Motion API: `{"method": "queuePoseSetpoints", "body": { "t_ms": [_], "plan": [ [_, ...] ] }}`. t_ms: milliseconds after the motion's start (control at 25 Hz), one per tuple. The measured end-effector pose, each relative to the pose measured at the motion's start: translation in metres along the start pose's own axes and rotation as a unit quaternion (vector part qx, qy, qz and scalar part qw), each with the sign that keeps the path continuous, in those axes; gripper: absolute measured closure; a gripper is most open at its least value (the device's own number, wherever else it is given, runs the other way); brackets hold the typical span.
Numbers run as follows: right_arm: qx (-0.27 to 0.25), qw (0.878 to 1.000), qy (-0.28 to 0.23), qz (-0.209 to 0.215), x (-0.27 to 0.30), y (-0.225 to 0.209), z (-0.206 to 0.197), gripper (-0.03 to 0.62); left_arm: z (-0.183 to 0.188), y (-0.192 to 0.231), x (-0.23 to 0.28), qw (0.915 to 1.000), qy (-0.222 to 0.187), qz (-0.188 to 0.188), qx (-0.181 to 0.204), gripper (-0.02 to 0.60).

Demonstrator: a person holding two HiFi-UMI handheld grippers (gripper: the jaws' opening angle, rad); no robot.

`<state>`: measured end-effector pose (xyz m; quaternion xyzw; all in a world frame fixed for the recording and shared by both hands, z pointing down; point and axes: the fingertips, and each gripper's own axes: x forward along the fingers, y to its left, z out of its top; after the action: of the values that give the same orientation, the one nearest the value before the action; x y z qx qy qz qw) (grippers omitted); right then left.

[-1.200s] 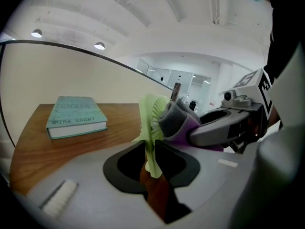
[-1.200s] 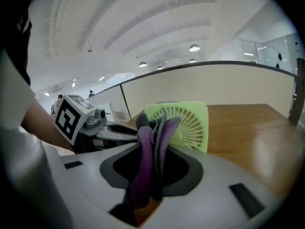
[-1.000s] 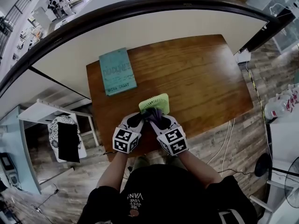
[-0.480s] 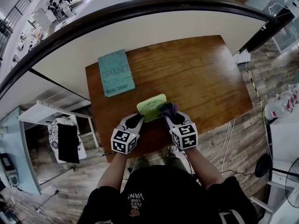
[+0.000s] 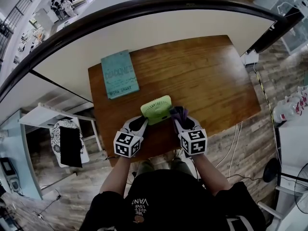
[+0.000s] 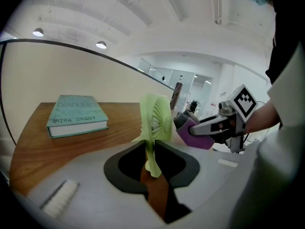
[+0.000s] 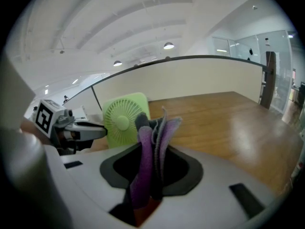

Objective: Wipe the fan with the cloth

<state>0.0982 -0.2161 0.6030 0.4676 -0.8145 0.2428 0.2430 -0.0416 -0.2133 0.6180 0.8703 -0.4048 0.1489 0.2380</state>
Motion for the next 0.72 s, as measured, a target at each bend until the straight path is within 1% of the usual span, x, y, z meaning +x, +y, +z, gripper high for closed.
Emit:
{"method": "queuePoseSetpoints", "body": {
  "t_ms": [200,440,600,720],
  "plan": [
    [-0.035,0.996,0.032,0.072,-0.002,0.058,-0.024,0.477,0.000,0.001,0.000,1.0000,-0.001,-0.003,-0.003,0.514],
    [-0.074,0.987,0.071,0.124,0.017,0.106,-0.044,0.477,0.000,0.000,-0.001,1.0000,0.000,-0.007,-0.006,0.515],
    [-0.098,0.982,0.086,0.135,0.032,0.117,-0.048,0.477,0.001,0.000,-0.001,1.0000,0.002,-0.007,-0.002,0.517],
    [-0.097,0.983,0.086,0.127,0.037,0.110,-0.043,0.477,0.001,0.001,-0.001,1.0000,0.003,-0.006,0.001,0.517]
  ]
}}
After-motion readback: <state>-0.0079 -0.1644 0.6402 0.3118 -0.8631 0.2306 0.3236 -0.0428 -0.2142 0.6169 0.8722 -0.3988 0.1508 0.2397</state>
